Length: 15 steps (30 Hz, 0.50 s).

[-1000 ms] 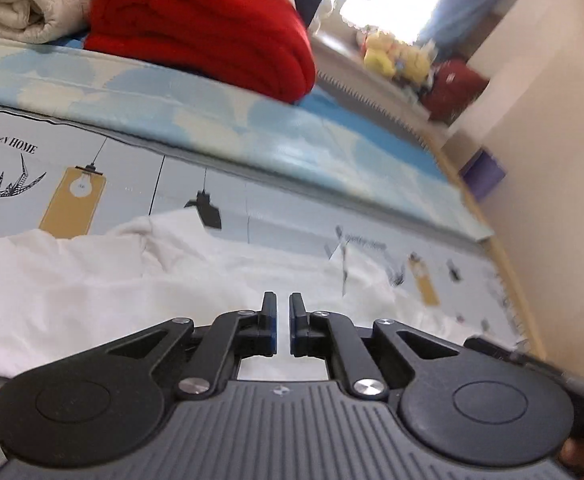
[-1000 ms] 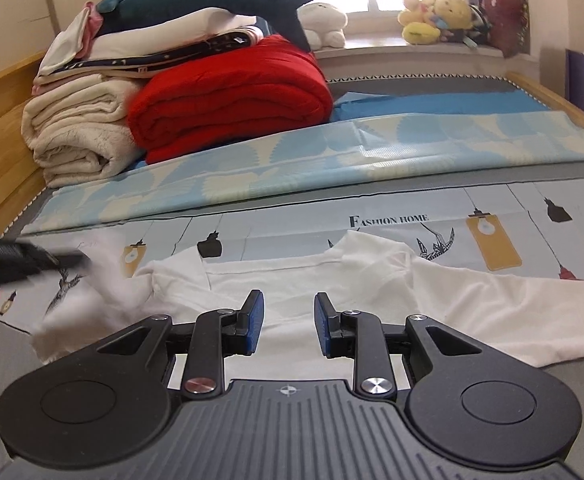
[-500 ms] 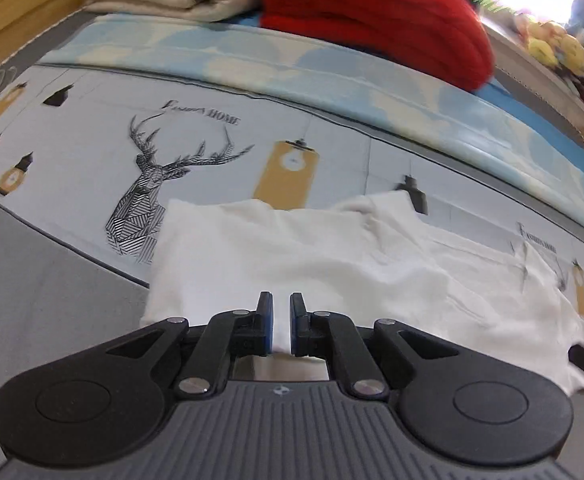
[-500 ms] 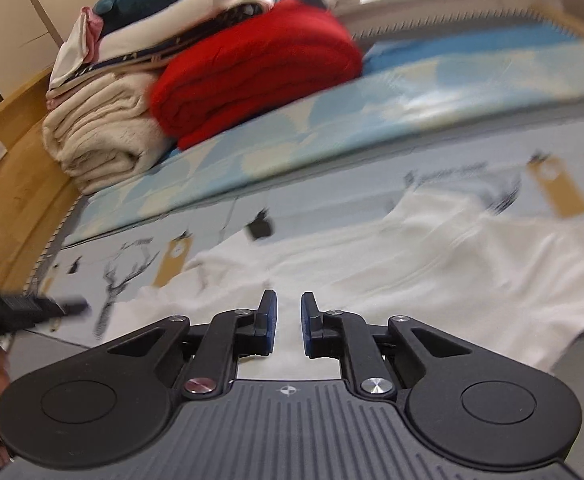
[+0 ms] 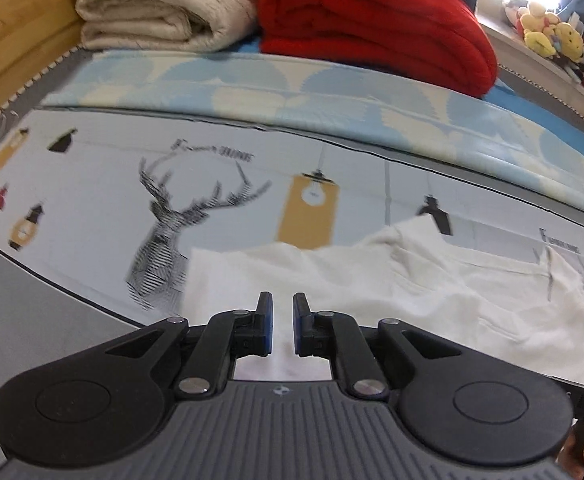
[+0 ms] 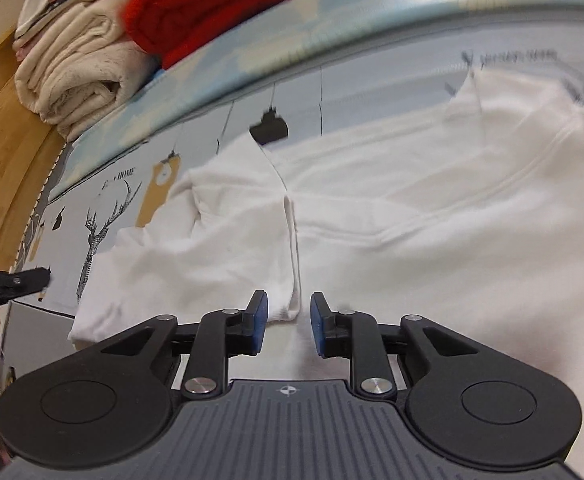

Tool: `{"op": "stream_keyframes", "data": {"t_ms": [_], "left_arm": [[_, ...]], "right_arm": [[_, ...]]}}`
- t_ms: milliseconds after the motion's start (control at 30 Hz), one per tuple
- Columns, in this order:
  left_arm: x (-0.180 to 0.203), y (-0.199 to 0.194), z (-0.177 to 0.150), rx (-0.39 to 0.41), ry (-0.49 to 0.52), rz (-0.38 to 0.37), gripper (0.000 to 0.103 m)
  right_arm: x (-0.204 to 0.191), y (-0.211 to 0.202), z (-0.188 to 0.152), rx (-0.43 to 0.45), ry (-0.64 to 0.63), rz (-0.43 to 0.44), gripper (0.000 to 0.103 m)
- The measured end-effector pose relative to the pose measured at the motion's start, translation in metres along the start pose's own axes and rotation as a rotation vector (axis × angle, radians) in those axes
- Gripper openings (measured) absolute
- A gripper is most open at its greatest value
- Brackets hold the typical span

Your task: Fold small clothes

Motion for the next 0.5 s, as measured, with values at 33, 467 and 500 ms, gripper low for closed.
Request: {"op": "stream_keyframes", "data": {"t_ms": [33, 467, 500], "left_arm": [[-0.005, 0.001, 0.002, 0.000, -0.003, 0.008, 0.011], [-0.019, 0.005, 0.008, -0.008, -0.020, 0.016, 0.011], [-0.017, 0.005, 0.009, -0.005, -0.018, 0.013, 0.011]], "right_arm": [[0.000, 0.005, 0.000, -0.007, 0.005, 0.011, 0.025], [-0.009, 0.016, 0.012, 0.054, -0.011, 0.002, 0.001], [-0.013, 0.009, 0.014, 0.076, -0.020, 0.008, 0.001]]}}
Point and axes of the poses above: each gripper's, at about its wrist camera, not at the fingertips, and y roughly the way its jaws point, x to its right, z to its top, the point moved 10 cm from there along y, roughly the way its jaws point, and after that the axes turned 8 degrees about -x, right-handed, at the moved point
